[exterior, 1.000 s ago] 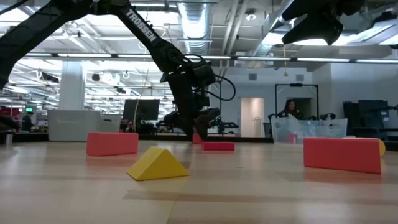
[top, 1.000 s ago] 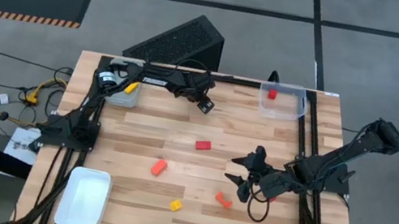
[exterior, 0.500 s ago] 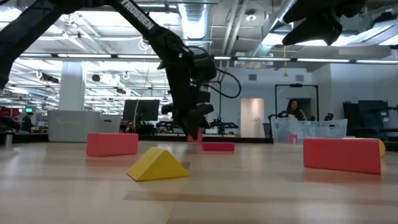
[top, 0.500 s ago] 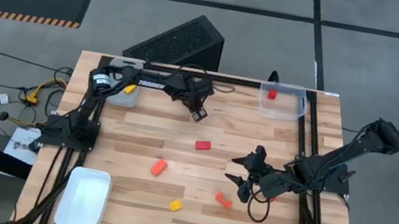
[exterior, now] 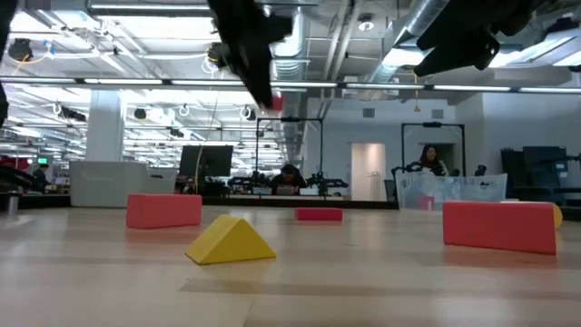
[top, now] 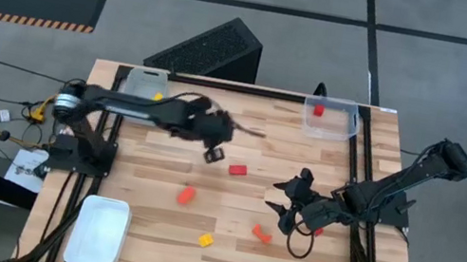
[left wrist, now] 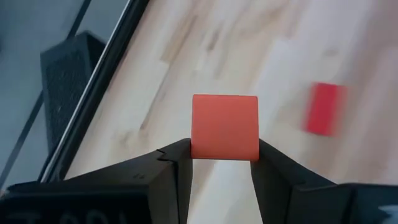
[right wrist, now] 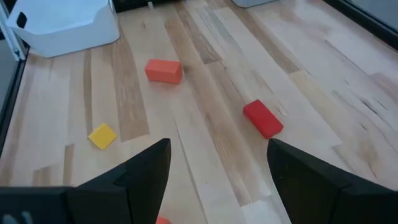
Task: Sort & place blocks by color
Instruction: Put the top orange block into the white bin
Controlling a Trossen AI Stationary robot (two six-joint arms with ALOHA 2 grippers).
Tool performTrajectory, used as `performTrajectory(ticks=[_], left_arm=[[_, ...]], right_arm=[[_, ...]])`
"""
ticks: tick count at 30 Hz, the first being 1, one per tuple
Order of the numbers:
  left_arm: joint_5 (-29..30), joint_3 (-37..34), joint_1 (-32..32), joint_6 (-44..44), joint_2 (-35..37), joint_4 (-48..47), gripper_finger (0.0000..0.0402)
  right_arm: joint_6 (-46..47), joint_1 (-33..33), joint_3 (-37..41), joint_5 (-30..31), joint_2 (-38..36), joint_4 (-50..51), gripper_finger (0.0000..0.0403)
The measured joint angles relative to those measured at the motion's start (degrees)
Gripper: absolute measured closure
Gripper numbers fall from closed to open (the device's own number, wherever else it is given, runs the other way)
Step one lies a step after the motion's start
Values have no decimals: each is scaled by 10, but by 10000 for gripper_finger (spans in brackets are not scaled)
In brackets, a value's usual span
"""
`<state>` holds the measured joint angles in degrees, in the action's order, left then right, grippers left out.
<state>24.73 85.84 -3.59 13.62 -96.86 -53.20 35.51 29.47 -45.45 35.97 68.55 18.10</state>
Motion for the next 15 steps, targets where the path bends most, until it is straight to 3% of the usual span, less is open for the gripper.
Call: performTrajectory(ticks=[7, 15], left_arm=[[30, -27, 117, 111, 141, -127, 297], [3, -139, 292, 292, 302, -144, 298]], right_arm=[[-2, 0, 0, 0, 0, -1, 113], [-2, 0, 0, 4, 0, -7, 113]])
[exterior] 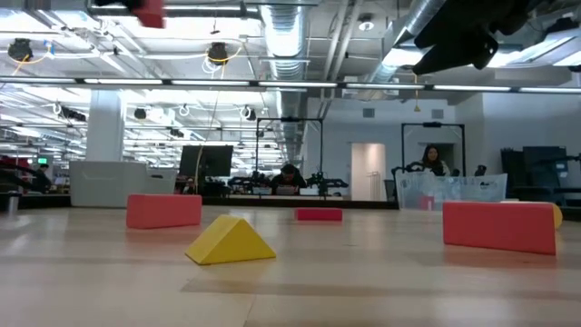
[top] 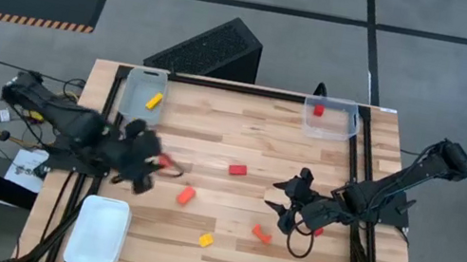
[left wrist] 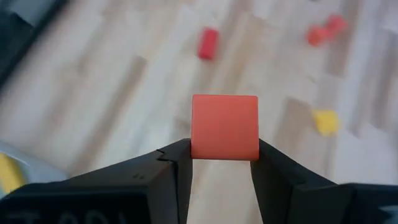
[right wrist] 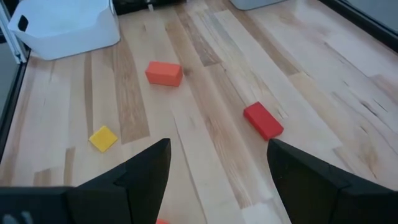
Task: Sort & place blocks by color
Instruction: Put the top orange block into the white bin
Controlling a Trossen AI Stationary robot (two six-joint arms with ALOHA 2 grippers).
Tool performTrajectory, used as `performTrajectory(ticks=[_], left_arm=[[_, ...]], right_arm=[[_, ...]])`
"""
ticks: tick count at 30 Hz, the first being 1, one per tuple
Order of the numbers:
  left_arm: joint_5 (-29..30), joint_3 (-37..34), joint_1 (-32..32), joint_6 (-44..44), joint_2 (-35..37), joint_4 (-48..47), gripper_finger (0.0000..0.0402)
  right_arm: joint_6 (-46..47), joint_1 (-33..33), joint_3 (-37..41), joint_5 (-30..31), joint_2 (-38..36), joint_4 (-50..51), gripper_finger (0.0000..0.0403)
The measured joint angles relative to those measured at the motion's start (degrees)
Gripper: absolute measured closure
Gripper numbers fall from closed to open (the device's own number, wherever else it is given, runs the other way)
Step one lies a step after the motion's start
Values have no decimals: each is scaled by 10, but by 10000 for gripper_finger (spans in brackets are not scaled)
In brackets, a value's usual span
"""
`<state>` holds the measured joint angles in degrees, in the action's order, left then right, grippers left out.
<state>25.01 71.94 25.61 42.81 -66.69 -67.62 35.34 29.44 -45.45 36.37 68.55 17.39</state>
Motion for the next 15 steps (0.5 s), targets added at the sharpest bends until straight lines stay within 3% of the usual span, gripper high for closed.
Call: performTrajectory(ticks=[4, 11, 15], left_arm=[[-39, -42, 90, 108, 28, -31, 298], [-183, -99, 208, 290, 4, -142, 294], [-228, -133, 268, 360, 0, -118, 291]], right_arm=[[2, -8, 0, 2, 0, -3, 113], [2, -28, 0, 4, 0, -4, 113], [2, -30, 0, 3, 0, -4, 113]])
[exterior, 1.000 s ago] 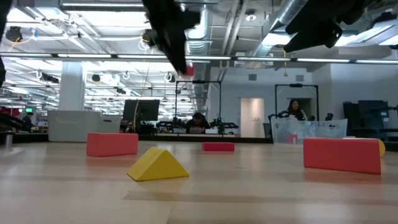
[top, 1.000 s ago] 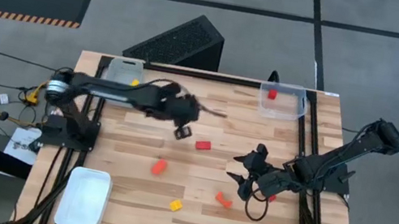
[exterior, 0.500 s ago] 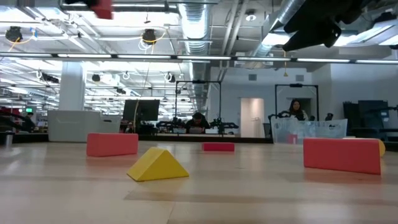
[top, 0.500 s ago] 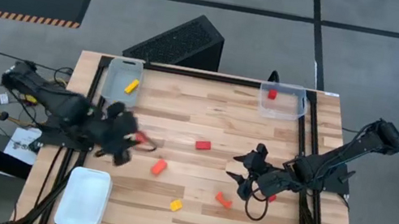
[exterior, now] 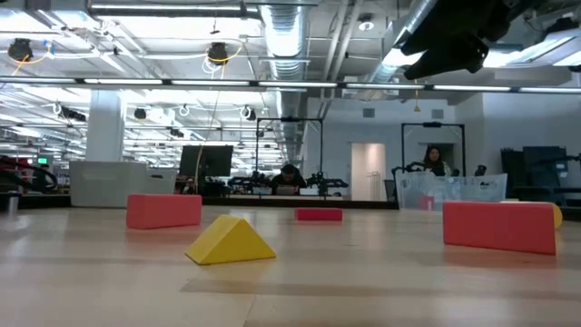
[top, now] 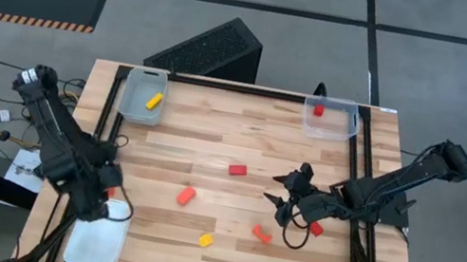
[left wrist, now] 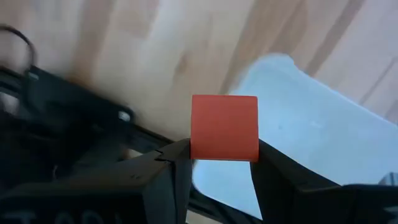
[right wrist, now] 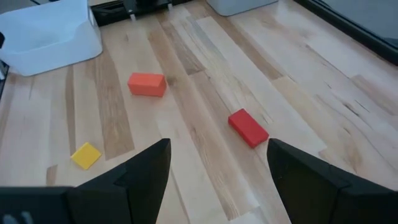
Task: Sort & place blocks by color
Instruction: Put the top orange block into the white bin
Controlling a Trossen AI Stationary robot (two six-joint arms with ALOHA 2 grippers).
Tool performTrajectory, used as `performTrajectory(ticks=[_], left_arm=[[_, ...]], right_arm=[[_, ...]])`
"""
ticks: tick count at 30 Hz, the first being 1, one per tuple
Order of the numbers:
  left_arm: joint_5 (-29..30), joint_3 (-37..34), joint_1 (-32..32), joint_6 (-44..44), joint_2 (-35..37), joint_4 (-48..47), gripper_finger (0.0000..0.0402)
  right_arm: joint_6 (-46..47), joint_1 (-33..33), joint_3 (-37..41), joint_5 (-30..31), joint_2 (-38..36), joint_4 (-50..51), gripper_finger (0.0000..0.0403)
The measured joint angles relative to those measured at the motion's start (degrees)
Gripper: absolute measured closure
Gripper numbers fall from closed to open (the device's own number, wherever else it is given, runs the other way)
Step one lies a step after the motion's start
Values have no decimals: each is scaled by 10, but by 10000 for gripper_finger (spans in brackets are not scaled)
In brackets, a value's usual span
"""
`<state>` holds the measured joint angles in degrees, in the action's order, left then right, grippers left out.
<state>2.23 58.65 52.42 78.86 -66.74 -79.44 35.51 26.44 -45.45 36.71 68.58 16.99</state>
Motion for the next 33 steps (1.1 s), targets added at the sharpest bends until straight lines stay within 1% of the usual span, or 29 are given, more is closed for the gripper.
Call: performTrajectory(ticks=[4, 9, 12, 15, 17, 21, 24, 28, 33], left_arm=[[0, -25, 52, 62, 0, 52, 290], [4, -44, 106, 140, 0, 63, 289], [19, -59, 128, 167, 0, 85, 289], [44, -97, 134, 178, 0, 123, 289], [55, -132, 134, 178, 0, 178, 288], [55, -205, 134, 165, 0, 288, 288], [50, -243, 134, 173, 0, 341, 288], [27, -270, 134, 184, 1, 359, 288], [26, -280, 134, 193, 1, 359, 287]], right_arm=[[0, 0, 0, 0, 0, 0, 113], [0, 0, 0, 0, 0, 0, 113], [0, 0, 0, 0, 0, 0, 113], [0, 0, 0, 0, 0, 0, 113], [0, 0, 0, 0, 0, 0, 113], [0, 0, 0, 0, 0, -10, 113], [-2, 0, 0, 0, 0, -13, 113], [-2, 0, 0, 0, 0, -14, 113], [-2, 0, 0, 0, 0, -16, 113]])
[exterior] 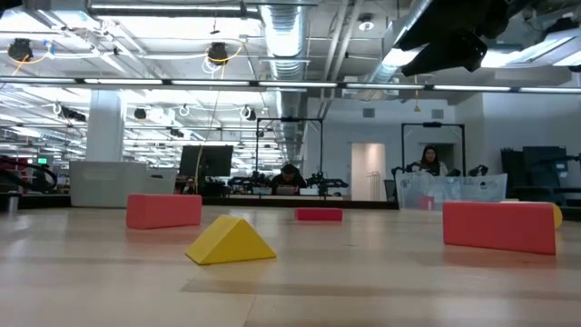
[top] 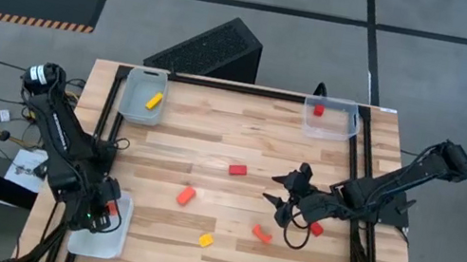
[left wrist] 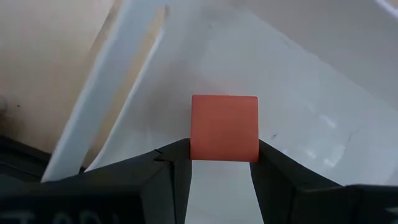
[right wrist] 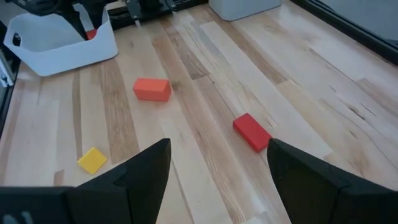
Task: Sort & place blocks by color
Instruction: Put the top orange block into the white bin, then put the top red block into the transparent bin
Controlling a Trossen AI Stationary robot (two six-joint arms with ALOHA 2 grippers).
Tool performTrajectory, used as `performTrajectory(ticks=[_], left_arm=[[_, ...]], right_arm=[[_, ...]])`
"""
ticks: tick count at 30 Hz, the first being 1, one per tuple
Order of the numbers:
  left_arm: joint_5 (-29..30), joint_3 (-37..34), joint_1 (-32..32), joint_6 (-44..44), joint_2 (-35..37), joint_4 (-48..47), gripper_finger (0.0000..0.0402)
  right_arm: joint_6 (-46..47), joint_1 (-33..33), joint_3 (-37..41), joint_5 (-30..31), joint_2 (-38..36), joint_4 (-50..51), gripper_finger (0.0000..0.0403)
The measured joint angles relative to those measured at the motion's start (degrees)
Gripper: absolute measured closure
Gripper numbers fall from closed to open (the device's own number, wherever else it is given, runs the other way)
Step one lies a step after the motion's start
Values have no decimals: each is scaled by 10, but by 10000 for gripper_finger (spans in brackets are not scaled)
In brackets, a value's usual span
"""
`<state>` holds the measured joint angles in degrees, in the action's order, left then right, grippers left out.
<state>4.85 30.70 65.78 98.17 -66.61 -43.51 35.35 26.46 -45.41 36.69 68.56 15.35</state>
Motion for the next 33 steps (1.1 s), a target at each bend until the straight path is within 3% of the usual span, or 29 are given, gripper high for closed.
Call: performTrajectory(ticks=[6, 17, 23, 26, 28, 33], left_arm=[[-4, 4, 0, 0, 0, 4, 275], [-39, 44, 0, 0, -2, 9, 191], [-54, 94, -13, -7, 2, -27, 185], [-13, 141, -24, -42, 3, -74, 185], [46, 175, -30, -77, 3, -116, 185], [294, 245, -38, -216, 4, -145, 184]], right_arm=[[2, 2, 0, 0, 0, -3, 113], [2, 2, 0, -2, 0, -7, 113], [1, -4, 0, -3, 0, -8, 113], [2, -10, 0, -3, 0, -9, 113], [2, -13, 0, -4, 0, -9, 113], [0, -23, 0, -5, 0, -8, 113]])
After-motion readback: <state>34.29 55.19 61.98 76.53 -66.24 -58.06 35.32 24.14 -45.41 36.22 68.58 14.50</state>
